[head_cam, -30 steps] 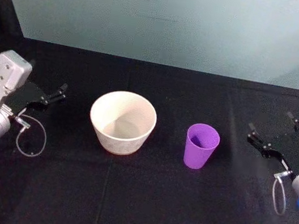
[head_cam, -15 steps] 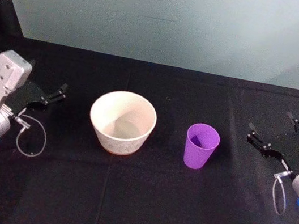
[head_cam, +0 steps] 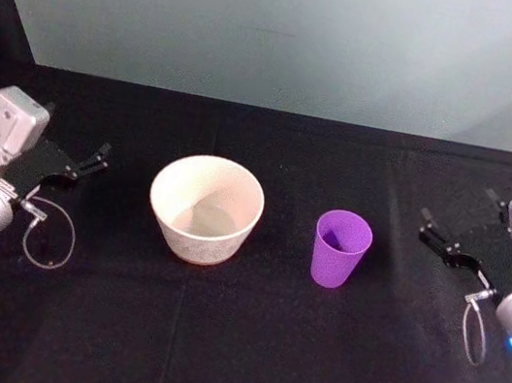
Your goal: Pick up the cup and pour the mung beans from the cup into the bowl.
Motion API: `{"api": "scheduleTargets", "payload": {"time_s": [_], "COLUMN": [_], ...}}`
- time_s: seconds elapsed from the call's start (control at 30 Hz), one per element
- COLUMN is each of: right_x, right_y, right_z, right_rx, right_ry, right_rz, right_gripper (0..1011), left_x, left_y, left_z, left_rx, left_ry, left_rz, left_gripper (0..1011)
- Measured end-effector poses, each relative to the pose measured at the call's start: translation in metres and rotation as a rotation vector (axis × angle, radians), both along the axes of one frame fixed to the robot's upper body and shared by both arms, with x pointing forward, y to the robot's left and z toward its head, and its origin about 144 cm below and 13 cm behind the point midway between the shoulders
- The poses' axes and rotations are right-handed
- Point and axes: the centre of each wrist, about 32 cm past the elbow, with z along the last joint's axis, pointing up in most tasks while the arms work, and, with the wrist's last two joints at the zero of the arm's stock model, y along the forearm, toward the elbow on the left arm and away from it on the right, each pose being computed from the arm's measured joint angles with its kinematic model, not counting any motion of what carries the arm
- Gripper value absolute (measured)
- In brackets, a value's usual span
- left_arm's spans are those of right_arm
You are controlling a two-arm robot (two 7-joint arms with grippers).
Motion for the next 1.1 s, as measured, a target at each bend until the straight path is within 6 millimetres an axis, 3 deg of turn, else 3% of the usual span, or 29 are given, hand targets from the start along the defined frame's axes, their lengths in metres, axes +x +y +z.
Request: {"api": "scheduleTargets", "payload": {"time_s": [0.47,1.1], "right_x": [-0.006,-0.059], "right_y": [-0.002,-0.004], "right_z": [-0.004,-0.012], "right_rx": [0.029,0.013], "right_ry": [0.014,0.085], "right_rz": [0.02,0.14], "right_gripper": [1000,1000], "left_x": [0.0,0.0], "left_y": [0.0,0.0], "left_z": [0.0,0.0], "left_rx": [0.0,0.0], "left_ry": [0.0,0.0], "left_rz": [0.0,0.0], "left_gripper": [1000,1000]}}
